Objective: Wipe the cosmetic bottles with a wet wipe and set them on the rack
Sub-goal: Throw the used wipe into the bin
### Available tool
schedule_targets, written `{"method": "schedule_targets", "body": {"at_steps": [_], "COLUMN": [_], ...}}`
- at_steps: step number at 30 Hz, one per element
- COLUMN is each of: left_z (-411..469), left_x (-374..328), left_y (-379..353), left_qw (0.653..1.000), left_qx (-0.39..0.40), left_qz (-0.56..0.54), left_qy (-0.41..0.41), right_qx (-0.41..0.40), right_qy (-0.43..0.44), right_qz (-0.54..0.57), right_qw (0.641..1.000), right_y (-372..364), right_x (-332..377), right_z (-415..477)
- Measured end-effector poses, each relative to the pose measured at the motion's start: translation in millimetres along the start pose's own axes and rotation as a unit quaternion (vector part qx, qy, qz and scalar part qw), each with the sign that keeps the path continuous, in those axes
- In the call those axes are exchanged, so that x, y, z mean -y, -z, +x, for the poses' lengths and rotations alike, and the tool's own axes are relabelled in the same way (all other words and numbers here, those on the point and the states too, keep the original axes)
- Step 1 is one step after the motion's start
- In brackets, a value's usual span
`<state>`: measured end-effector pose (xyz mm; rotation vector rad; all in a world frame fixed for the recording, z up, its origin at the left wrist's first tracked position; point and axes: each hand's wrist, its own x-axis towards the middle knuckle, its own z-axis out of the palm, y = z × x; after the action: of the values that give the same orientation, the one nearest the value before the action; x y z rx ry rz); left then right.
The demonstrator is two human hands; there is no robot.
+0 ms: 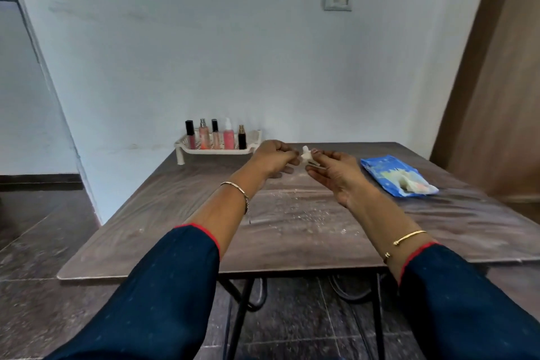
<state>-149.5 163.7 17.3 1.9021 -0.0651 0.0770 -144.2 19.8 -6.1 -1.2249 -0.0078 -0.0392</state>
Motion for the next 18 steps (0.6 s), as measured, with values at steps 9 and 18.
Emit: {"method": "schedule_targets", "body": {"at_steps": [9,18], "left_z": [-49,-84], "left_x": [-14,-4], "left_y": [-114,-215], "left_qw": [0.989,0.941], "left_qx": [0.118,0.313], "left_qz": [-0.075,-0.126], "left_qy": [-0.042,-0.029], "right_qx": [-0.055,-0.191], "right_qy": [0.073,0.081], "right_qz": [-0.004,0.065], "right_qw": [0.996,0.976], "right_y": [112,240], "right_x": [17,5], "right_z": [-68,-137]}}
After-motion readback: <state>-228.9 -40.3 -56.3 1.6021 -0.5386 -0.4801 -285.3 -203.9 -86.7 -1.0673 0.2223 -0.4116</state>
